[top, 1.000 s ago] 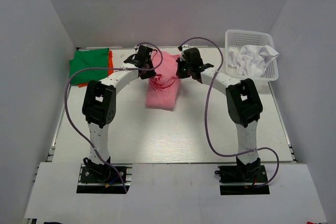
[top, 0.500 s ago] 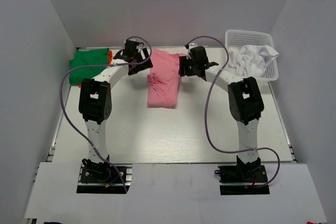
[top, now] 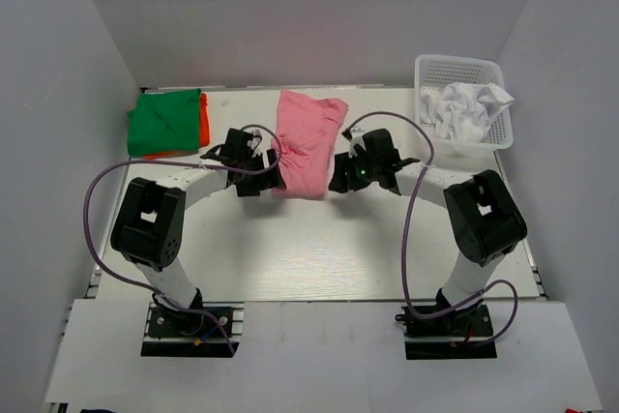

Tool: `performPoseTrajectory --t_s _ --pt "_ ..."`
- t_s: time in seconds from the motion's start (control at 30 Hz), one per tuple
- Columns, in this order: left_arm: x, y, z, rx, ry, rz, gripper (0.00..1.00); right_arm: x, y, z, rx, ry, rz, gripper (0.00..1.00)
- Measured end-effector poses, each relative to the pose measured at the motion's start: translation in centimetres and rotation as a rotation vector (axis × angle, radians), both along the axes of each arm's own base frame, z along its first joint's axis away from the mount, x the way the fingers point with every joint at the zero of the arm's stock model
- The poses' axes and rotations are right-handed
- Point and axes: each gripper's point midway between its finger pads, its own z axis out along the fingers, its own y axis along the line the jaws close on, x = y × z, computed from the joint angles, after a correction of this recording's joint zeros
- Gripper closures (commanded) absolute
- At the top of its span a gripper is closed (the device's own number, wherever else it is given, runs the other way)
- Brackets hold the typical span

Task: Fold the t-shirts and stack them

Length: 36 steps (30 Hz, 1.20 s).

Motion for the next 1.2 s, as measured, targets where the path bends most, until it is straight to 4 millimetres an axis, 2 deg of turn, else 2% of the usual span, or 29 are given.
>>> performPoseTrajectory --t_s 0.07,0.13,0.27,0.33,0.4,0.43,0.5,0.53,0.6,0.63,0.67,0.7,0.8,0.93,1.03,1.2 --pt "-1.1 0.0 -0.8 -0.005 0.014 -0.016 0.17 -1.5 0.4 -1.2 -0.004 0.033 0.05 0.45" --pt "-1.5 -0.3 -1.2 -0.013 0.017 -0.029 0.27 -2.1 1.2 -1.4 0.005 0.034 0.092 0.45" --pt "-1.1 -0.9 -1.1 -0.028 -0.014 -0.051 0.41 -2.3 2.8 -1.6 0.02 0.011 0.143 0.45" --pt "-0.9 -1.2 -1.3 -0.031 -0.02 -0.058 0.48 -2.1 3.4 -2.0 0.016 0.007 0.154 0.48" --pt "-0.8 -1.3 -1.8 -0.029 -0.012 -0.064 0.49 -1.8 3.9 -2.6 0.008 0.007 0.16 0.54" --pt "-0.7 -1.3 -2.2 -0.027 -0.008 -0.065 0.57 -1.7 4.1 -2.9 0.003 0.007 0.159 0.57" --pt "-0.6 -1.5 -2.3 -0.031 -0.008 -0.067 0.66 -1.3 4.2 -3.2 -0.005 0.003 0.154 0.67" --pt "-0.4 -1.6 -2.4 -0.035 -0.009 -0.069 0.78 -1.2 4.2 -3.4 -0.009 0.001 0.148 0.69" --pt "-0.2 -1.8 -2.5 -0.038 -0.008 -0.074 0.87 -0.9 4.1 -3.6 -0.016 -0.004 0.136 0.71" --pt "-0.1 -1.9 -2.6 -0.04 -0.006 -0.074 0.95 -0.8 4.1 -3.7 -0.018 -0.006 0.132 0.71" --pt "0.1 -1.9 -2.7 -0.041 -0.006 -0.076 0.97 -0.6 4.0 -3.8 -0.023 -0.012 0.124 0.69" --pt "0.1 -2.0 -2.8 -0.041 -0.005 -0.078 0.99 -0.4 4.0 -3.8 -0.025 -0.019 0.117 0.74" --pt "0.2 -2.0 -2.7 -0.041 -0.008 -0.083 1.0 0.1 3.9 -3.6 -0.034 -0.041 0.11 1.0" --pt "0.3 -1.9 -2.7 -0.035 -0.01 -0.078 1.0 0.4 3.9 -3.4 -0.041 -0.051 0.104 1.0" --pt "0.2 -1.5 -2.4 -0.014 -0.011 -0.06 1.0 -0.2 3.2 -3.4 -0.068 -0.03 0.094 1.0" --pt "0.1 -0.7 0.9 0.004 -0.081 -0.029 1.0 -1.9 0.6 -1.1 -0.129 -0.029 0.053 1.0"
